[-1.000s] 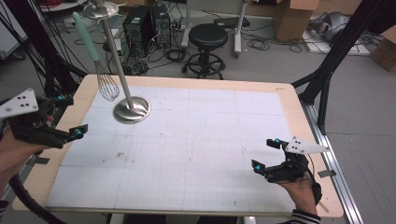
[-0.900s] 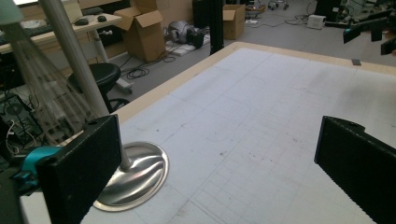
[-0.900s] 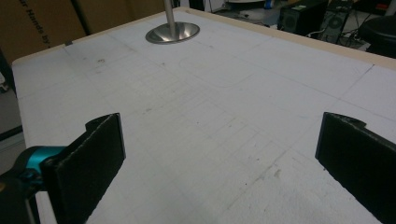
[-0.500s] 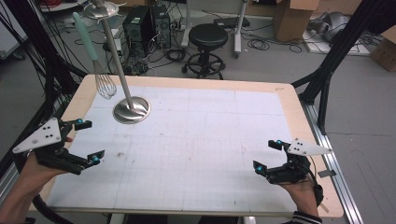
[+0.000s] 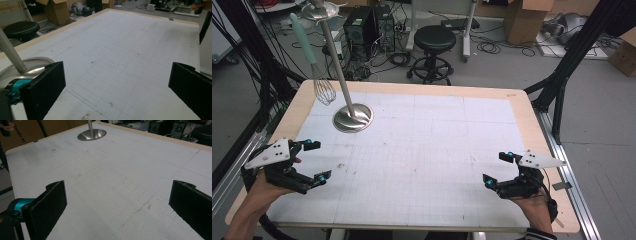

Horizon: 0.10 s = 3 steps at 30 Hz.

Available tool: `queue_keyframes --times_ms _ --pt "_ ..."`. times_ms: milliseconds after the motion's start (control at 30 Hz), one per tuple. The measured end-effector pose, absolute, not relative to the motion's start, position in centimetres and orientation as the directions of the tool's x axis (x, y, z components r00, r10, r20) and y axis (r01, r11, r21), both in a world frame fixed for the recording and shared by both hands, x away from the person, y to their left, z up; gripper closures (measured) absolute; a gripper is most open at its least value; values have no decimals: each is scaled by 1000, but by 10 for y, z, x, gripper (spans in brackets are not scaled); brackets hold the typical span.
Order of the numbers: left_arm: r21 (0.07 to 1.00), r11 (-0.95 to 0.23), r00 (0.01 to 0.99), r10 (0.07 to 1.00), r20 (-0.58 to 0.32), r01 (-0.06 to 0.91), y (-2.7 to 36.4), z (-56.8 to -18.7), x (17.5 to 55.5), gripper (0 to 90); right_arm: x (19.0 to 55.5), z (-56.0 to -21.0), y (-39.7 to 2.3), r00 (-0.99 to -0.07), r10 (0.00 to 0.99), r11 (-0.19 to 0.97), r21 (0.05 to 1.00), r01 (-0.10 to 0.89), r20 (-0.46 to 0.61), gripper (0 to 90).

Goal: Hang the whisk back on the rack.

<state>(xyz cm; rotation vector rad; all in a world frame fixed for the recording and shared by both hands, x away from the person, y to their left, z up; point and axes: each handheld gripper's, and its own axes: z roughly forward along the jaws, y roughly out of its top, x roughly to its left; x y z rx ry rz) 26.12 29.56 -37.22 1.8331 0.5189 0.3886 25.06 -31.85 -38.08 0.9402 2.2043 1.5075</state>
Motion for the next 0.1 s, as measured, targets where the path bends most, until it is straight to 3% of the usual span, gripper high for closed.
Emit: queue_keyframes --times_ms 100 --pt "947 -276 843 539 9 166 296 -373 262 17 251 -382 -316 -737 667 236 908 345 107 5"
